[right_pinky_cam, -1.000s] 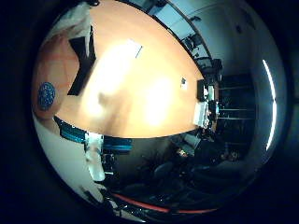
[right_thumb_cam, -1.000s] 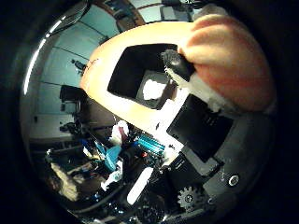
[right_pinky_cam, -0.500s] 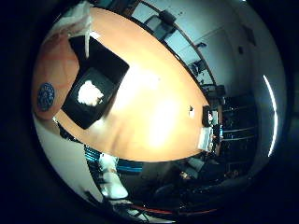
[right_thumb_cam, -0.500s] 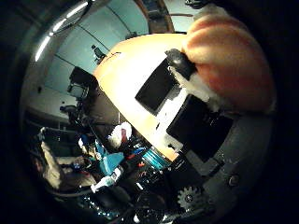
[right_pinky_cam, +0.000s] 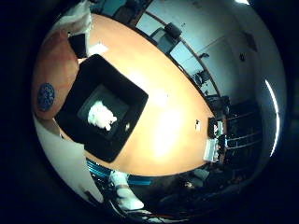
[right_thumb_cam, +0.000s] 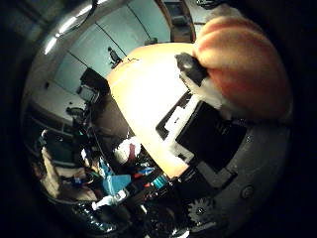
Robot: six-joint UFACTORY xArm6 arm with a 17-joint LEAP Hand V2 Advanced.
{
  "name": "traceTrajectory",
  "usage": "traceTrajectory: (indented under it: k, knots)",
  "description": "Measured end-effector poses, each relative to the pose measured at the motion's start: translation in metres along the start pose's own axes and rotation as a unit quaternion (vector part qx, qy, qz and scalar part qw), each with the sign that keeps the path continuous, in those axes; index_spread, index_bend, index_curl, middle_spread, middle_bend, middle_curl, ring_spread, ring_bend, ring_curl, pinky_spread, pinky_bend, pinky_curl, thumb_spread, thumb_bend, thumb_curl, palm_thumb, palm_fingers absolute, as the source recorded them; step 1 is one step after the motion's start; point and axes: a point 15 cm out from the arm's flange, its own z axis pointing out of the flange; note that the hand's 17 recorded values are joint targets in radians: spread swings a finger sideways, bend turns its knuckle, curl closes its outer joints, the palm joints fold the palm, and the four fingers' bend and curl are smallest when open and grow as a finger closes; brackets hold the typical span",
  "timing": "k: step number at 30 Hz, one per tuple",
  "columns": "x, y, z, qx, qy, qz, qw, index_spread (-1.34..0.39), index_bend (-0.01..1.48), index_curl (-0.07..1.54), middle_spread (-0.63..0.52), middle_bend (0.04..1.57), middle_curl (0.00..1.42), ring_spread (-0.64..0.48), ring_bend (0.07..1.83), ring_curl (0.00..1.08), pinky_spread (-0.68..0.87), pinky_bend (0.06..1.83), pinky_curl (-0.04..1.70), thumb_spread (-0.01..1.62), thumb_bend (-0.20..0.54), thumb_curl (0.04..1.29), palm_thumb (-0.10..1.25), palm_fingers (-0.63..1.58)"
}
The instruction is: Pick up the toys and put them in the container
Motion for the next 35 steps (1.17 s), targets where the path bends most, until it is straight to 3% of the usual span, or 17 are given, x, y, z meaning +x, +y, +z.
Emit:
traceTrajectory:
  k: [6,10,13,15,18,20,25,29,35]
  knots:
    - [0.026,0.001,0.012,-0.010,0.013,0.023,1.000,-0.28,0.72,0.72,-0.18,1.14,0.66,-0.23,1.24,0.56,-0.40,1.00,0.73,1.16,-0.024,0.51,0.78,1.06]
    - [0.039,0.008,0.020,-0.023,0.020,0.031,0.999,-0.37,0.46,0.66,-0.22,0.98,0.62,-0.26,1.21,0.54,-0.40,0.91,0.70,1.16,-0.029,0.43,0.70,0.75]
    - [0.043,0.014,0.027,-0.034,0.023,0.031,0.999,-0.46,0.45,0.61,-0.22,0.83,0.56,-0.25,1.07,0.49,-0.20,0.82,0.69,1.14,-0.030,0.39,0.65,0.39]
    - [0.043,0.017,0.032,-0.041,0.024,0.029,0.998,-0.51,0.42,0.56,-0.20,0.70,0.50,-0.17,0.97,0.44,-0.01,0.83,0.68,1.13,-0.029,0.36,0.61,0.26]
    - [0.043,0.023,0.035,-0.049,0.024,0.026,0.998,-0.53,0.35,0.48,-0.10,0.48,0.41,0.07,0.81,0.35,0.25,0.86,0.64,1.11,-0.029,0.33,0.56,0.08]
    - [0.044,0.023,0.034,-0.048,0.024,0.027,0.998,-0.52,0.29,0.43,-0.01,0.38,0.37,0.16,0.73,0.31,0.35,0.84,0.61,1.10,-0.036,0.31,0.51,0.02]
    - [0.050,0.024,0.027,-0.043,0.025,0.031,0.998,-0.52,0.18,0.36,0.08,0.28,0.33,0.23,0.62,0.25,0.47,0.79,0.52,1.11,-0.025,0.28,0.45,0.06]
    - [0.056,0.027,0.016,-0.037,0.028,0.036,0.998,-0.51,0.20,0.35,0.07,0.24,0.32,0.24,0.56,0.22,0.49,0.74,0.47,1.11,-0.025,0.28,0.44,0.11]
    - [0.079,0.063,-0.004,-0.078,0.041,0.061,0.994,-0.51,0.19,0.34,0.04,0.19,0.31,0.23,0.48,0.20,0.49,0.64,0.39,1.11,-0.027,0.26,0.39,0.19]
